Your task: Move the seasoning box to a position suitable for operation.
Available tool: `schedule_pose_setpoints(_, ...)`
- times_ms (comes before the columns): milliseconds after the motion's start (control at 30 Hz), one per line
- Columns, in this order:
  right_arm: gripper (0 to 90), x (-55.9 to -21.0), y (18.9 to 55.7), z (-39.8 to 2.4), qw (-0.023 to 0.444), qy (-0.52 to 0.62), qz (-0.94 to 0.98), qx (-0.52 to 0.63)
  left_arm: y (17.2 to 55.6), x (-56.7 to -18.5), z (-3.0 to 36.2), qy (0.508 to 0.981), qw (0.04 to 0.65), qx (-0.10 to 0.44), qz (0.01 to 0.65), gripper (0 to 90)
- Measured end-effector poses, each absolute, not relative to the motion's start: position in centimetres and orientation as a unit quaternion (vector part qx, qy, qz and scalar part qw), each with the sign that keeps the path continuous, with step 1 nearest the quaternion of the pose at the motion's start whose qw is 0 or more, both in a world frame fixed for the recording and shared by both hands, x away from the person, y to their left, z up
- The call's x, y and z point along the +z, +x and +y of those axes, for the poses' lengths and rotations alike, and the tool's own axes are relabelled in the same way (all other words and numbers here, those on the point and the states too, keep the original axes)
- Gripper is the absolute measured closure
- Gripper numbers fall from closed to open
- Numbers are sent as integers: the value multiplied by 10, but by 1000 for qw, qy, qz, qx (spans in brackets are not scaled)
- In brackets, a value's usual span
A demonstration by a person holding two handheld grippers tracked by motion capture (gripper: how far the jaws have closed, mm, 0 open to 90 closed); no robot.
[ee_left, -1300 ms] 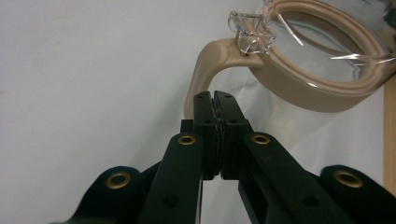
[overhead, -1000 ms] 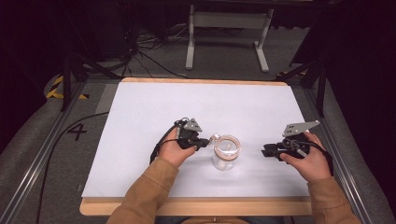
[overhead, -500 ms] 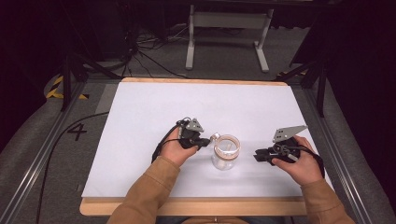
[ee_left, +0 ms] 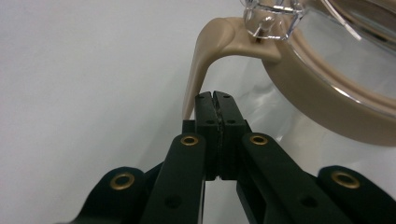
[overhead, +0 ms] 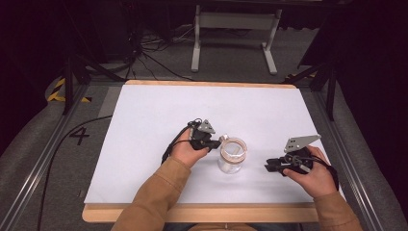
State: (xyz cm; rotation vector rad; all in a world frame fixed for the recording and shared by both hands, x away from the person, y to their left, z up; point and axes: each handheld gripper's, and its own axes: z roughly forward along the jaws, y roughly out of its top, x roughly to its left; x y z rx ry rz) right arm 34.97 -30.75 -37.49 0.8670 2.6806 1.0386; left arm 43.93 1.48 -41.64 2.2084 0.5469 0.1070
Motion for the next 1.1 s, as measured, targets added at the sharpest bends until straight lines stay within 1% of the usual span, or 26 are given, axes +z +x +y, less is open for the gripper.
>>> schedule_pose_setpoints(233,755,-377,345,-309,72,293,890,343,441,-416,9,881,422,33,212,899)
schedule_pose_setpoints(300,774,-377,345,-308,76,290,890,344,440,-414,10,883,418,33,211,899)
schedule_pose_setpoints(400,825,-375,348,-307,86,287,888,349,437,-411,14,883,418,32,213,899)
schedule_pose_setpoints(600,895,-376,357,-297,80,277,888,360,426,-398,35,876,419,30,236,865)
schedule_pose_setpoints(900,900,-388,378,-274,63,263,892,361,407,-384,71,875,406,31,263,810)
schedule_pose_setpoints(1100,900,-400,390,-259,59,258,902,341,401,-385,83,871,405,31,276,808)
